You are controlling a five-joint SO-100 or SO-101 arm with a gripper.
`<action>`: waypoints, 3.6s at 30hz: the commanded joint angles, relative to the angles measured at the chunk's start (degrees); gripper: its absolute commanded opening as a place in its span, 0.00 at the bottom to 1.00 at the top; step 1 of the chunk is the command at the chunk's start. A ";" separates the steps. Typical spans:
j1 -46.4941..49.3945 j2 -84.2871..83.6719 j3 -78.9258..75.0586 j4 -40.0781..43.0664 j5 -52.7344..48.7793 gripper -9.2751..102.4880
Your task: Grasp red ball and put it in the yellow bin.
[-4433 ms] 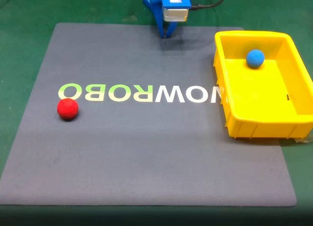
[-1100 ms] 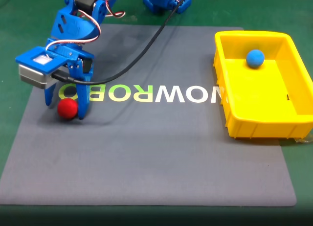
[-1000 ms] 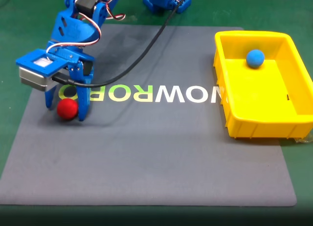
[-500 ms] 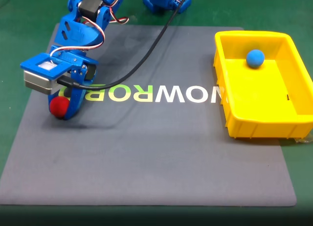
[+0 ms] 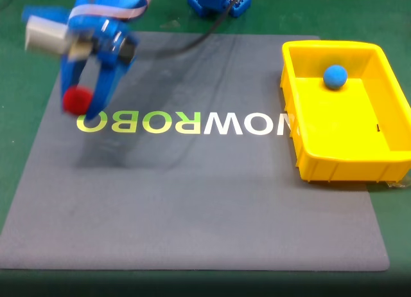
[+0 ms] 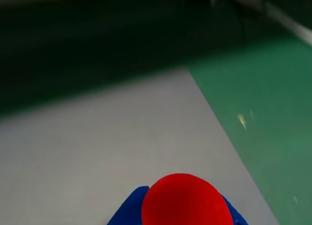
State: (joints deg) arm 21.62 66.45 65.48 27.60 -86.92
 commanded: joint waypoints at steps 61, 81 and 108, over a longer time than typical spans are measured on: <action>-45.00 57.48 50.63 5.62 13.18 0.37; -22.85 122.34 95.54 32.08 5.98 0.08; -15.82 124.10 112.24 50.01 -2.90 0.08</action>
State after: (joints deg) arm 5.71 189.84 175.87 77.43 -89.12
